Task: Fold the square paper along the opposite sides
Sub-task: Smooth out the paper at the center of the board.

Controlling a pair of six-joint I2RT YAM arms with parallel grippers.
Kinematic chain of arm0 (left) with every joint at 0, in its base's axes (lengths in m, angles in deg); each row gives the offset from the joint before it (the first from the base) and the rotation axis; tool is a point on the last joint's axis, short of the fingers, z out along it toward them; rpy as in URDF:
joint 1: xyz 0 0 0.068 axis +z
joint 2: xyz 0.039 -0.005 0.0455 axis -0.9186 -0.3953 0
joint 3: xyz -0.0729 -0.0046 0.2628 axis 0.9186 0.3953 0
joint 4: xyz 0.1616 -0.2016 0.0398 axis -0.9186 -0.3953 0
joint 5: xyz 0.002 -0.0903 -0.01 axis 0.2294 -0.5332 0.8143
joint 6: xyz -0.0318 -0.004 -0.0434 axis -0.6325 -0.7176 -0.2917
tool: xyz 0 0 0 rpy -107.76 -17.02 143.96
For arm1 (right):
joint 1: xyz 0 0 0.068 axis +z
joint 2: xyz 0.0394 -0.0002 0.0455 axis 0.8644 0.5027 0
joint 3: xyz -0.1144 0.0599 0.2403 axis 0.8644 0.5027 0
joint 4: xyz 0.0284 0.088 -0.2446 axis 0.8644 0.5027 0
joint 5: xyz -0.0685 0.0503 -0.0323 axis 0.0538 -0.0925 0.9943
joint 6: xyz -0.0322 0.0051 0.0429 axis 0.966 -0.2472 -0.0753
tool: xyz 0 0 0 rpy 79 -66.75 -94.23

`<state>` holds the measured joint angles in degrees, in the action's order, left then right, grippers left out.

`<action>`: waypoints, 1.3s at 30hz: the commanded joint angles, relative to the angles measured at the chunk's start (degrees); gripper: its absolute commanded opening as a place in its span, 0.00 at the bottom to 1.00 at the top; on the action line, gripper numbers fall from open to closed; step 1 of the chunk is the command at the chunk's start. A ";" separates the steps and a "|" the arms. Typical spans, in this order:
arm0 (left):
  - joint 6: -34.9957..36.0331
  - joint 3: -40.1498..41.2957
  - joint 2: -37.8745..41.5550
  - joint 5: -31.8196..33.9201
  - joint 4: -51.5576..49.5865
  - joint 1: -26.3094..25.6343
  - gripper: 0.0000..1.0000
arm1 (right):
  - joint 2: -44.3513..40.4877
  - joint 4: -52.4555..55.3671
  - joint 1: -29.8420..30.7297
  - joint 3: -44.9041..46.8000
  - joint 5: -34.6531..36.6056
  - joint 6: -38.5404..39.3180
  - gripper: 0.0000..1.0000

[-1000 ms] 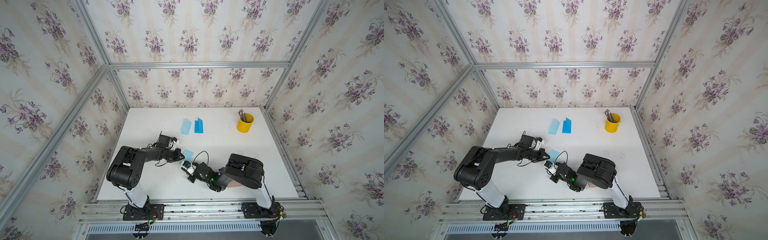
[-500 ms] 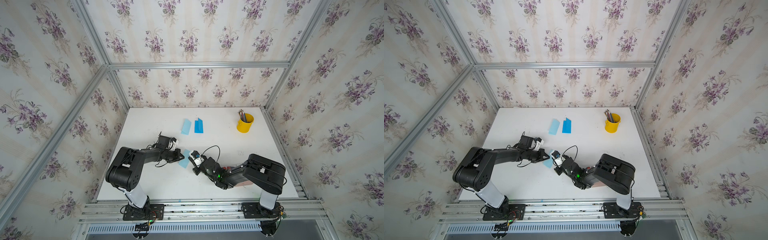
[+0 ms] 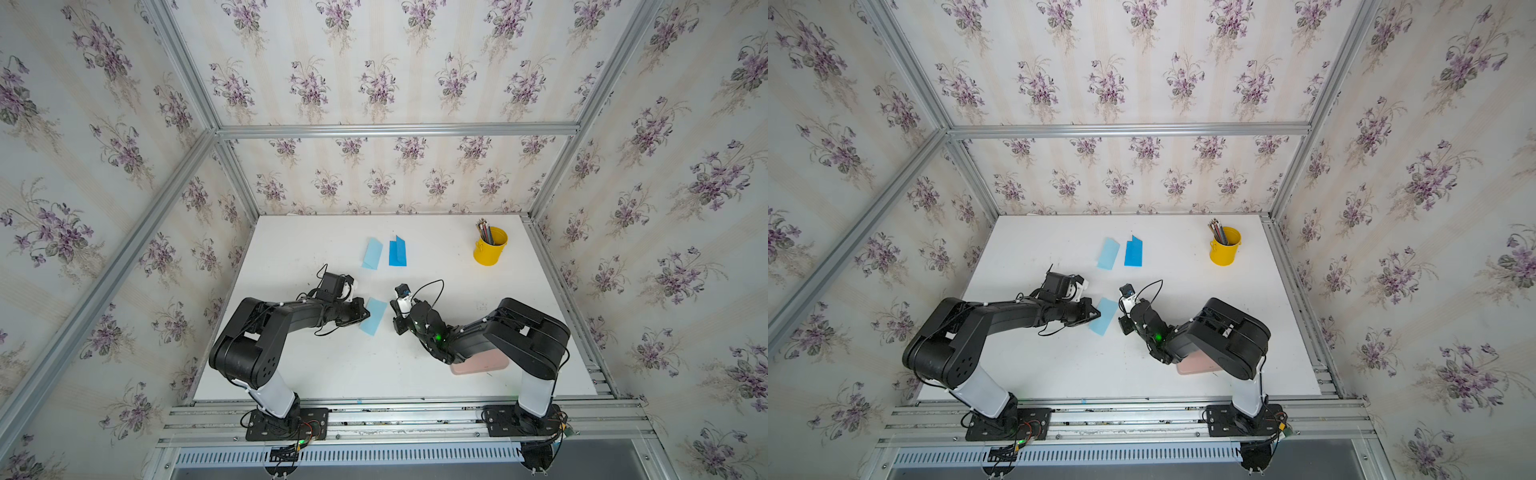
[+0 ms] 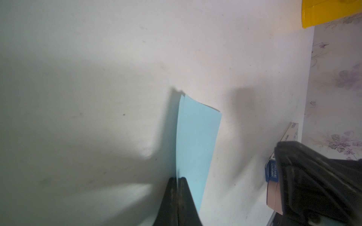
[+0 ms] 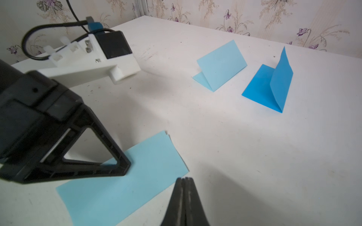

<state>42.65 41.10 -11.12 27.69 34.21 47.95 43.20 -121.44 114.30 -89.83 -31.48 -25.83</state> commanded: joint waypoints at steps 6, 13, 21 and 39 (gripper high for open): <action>-0.31 0.86 -0.13 8.13 -9.32 -0.74 0.00 | 5.70 2.28 -0.15 -5.95 -1.65 -2.82 0.00; -0.66 1.56 0.06 8.98 -9.09 -0.81 0.00 | 11.49 3.36 -0.21 -11.49 -2.79 -5.62 0.00; -1.36 2.95 -0.24 9.88 -7.88 -0.75 0.00 | 14.78 7.17 -0.59 -12.75 2.12 -6.39 0.00; -3.18 5.43 0.65 11.31 -5.56 -0.48 0.00 | 3.34 -7.93 -2.91 -2.31 -9.55 1.87 0.00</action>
<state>39.57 45.65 -9.50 30.40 40.24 47.32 46.56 -121.84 110.38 -92.06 -34.14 -27.25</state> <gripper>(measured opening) 0.059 0.067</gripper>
